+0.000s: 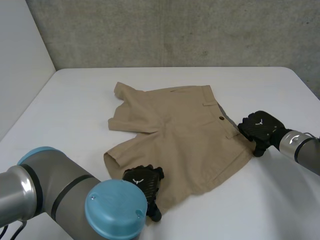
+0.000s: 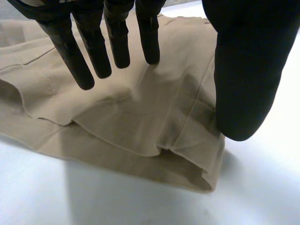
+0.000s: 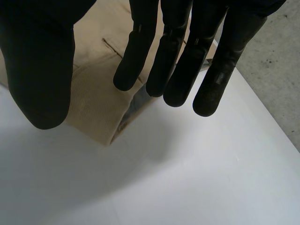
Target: Fold the shorts.
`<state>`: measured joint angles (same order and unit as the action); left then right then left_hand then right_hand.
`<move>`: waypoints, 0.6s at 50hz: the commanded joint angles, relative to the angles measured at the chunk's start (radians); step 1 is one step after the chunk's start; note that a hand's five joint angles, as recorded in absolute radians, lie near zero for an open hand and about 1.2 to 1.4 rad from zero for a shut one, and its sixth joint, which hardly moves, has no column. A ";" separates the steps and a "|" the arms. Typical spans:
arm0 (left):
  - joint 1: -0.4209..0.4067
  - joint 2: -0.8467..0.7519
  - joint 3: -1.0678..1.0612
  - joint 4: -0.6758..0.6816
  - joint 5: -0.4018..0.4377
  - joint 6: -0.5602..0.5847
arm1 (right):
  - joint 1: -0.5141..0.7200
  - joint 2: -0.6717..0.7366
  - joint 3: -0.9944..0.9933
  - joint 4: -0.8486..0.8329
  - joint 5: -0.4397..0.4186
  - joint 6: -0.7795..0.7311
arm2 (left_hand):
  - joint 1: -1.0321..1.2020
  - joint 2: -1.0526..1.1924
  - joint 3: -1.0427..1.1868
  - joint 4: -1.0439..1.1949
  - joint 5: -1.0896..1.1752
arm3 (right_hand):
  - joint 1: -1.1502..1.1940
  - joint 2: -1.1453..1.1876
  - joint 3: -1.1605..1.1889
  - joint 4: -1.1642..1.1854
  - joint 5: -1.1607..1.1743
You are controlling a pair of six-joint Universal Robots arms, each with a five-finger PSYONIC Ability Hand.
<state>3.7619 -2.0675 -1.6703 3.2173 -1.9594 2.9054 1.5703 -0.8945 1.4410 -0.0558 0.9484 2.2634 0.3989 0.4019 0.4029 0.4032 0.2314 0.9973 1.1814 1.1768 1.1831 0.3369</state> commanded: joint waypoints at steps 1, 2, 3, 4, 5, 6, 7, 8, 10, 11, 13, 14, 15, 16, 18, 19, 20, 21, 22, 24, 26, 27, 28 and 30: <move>-0.014 -0.010 0.007 0.003 -0.039 0.000 | 0.005 -0.026 -0.008 0.005 -0.005 0.096 | 0.170 0.167 0.166 0.165 0.163 | 0.399 0.215 0.219 0.213 0.885; -0.020 -0.013 0.014 0.004 -0.039 0.000 | 0.004 -0.029 -0.008 0.005 -0.005 0.109 | 0.205 0.202 0.201 0.200 0.198 | 0.399 0.215 0.219 0.213 0.885; -0.024 -0.014 0.015 0.006 -0.039 0.000 | 0.004 -0.032 -0.008 0.007 -0.005 0.122 | 0.222 0.220 0.218 0.218 0.215 | 0.399 0.215 0.219 0.213 0.885; -0.024 -0.014 0.018 0.007 -0.039 0.000 | 0.002 -0.032 -0.008 0.007 -0.005 0.133 | 0.234 0.231 0.230 0.230 0.227 | 0.399 0.215 0.219 0.213 0.885; -0.025 -0.014 0.020 0.010 -0.041 0.000 | 0.004 -0.032 -0.005 0.008 -0.005 0.154 | 0.252 0.249 0.248 0.248 0.245 | 0.399 0.215 0.219 0.213 0.885; -0.025 -0.016 0.020 0.015 -0.041 0.000 | 0.004 -0.032 -0.004 0.008 -0.005 0.159 | 0.281 0.278 0.277 0.277 0.274 | 0.399 0.215 0.219 0.213 0.885; -0.025 -0.019 0.020 0.018 -0.041 0.000 | 0.004 -0.032 -0.002 0.008 -0.005 0.160 | 0.290 0.287 0.286 0.286 0.283 | 0.399 0.215 0.219 0.213 0.885; -0.025 -0.022 0.021 0.019 -0.041 0.000 | 0.005 -0.032 0.001 0.010 -0.005 0.160 | 0.302 0.299 0.298 0.297 0.295 | 0.399 0.215 0.219 0.213 0.885; -0.025 -0.034 0.023 0.025 -0.041 0.000 | 0.005 -0.034 0.002 0.010 -0.005 0.160 | 0.360 0.357 0.356 0.356 0.353 | 0.399 0.215 0.219 0.213 0.885; -0.025 -0.036 0.023 0.026 -0.041 0.000 | 0.004 -0.035 0.002 0.010 -0.005 0.160 | 0.369 0.366 0.365 0.365 0.362 | 0.399 0.215 0.219 0.213 0.885; -0.025 -0.040 0.024 0.027 -0.041 0.000 | 0.002 -0.037 0.004 0.007 -0.005 0.166 | 0.384 0.381 0.380 0.380 0.377 | 0.031 -0.153 -0.148 -0.155 0.517; -0.025 -0.040 0.026 0.027 -0.041 0.000 | 0.001 -0.037 0.004 0.007 -0.005 0.168 | 0.390 0.387 0.386 0.386 0.383 | -0.022 -0.206 -0.202 -0.208 0.464; -0.025 -0.040 0.026 0.027 -0.041 0.000 | 0.001 -0.038 0.004 0.007 -0.005 0.166 | 0.390 0.387 0.386 0.386 0.383 | -0.040 -0.224 -0.220 -0.226 0.446; -0.025 -0.040 0.027 0.026 -0.041 0.000 | 0.001 -0.038 0.004 0.008 -0.003 0.162 | 0.390 0.387 0.386 0.386 0.383 | -0.107 -0.291 -0.287 -0.293 0.379; -0.027 -0.036 0.027 0.026 -0.041 0.000 | -0.001 -0.038 0.004 0.010 -0.003 0.159 | 0.390 0.387 0.386 0.386 0.383 | -0.233 -0.418 -0.413 -0.419 0.252; -0.027 -0.034 0.027 0.026 -0.041 0.000 | -0.003 -0.038 0.004 0.010 -0.003 0.157 | 0.390 0.387 0.386 0.386 0.383 | -0.266 -0.450 -0.446 -0.452 0.220; -0.027 -0.033 0.027 0.026 -0.041 0.000 | -0.003 -0.038 0.004 0.010 -0.005 0.156 | 0.387 0.384 0.383 0.383 0.380 | -0.275 -0.459 -0.455 -0.461 0.211; -0.027 -0.033 0.027 0.026 -0.041 0.000 | -0.003 -0.037 0.004 0.010 -0.005 0.156 | 0.387 0.384 0.383 0.383 0.380 | -0.272 -0.456 -0.452 -0.458 0.214; -0.028 -0.031 0.027 0.026 -0.041 0.000 | -0.004 -0.037 0.006 0.008 -0.005 0.154 | 0.384 0.381 0.380 0.380 0.377 | -0.272 -0.456 -0.452 -0.458 0.214; -0.028 -0.032 0.027 0.026 -0.041 0.000 | -0.004 -0.034 0.007 0.008 -0.005 0.150 | 0.381 0.378 0.377 0.377 0.374 | -0.266 -0.451 -0.446 -0.452 0.219; -0.028 -0.040 0.029 0.027 -0.041 0.000 | -0.004 -0.032 0.007 0.007 -0.003 0.148 | 0.378 0.375 0.374 0.374 0.371 | -0.263 -0.448 -0.443 -0.449 0.222; -0.028 -0.042 0.030 0.027 -0.041 0.000 | -0.004 -0.031 0.007 0.005 -0.003 0.148 | 0.378 0.375 0.374 0.374 0.371 | -0.263 -0.448 -0.443 -0.449 0.222; -0.028 -0.042 0.032 0.027 -0.041 0.000 | -0.004 -0.027 0.009 0.002 -0.002 0.148 | 0.378 0.375 0.374 0.374 0.371 | -0.258 -0.442 -0.437 -0.444 0.228; -0.028 -0.048 0.034 0.029 -0.041 0.000 | -0.004 -0.024 0.007 -0.001 -0.003 0.146 | 0.378 0.375 0.374 0.374 0.371 | -0.252 -0.436 -0.431 -0.438 0.234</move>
<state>3.7340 -2.1041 -1.6413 3.2438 -2.0003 2.9054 1.5663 -0.9283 1.4476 -0.0489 0.9447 2.4147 0.6831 0.6825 0.6832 0.6842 0.4978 0.5896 0.6870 0.6751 0.6707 0.5015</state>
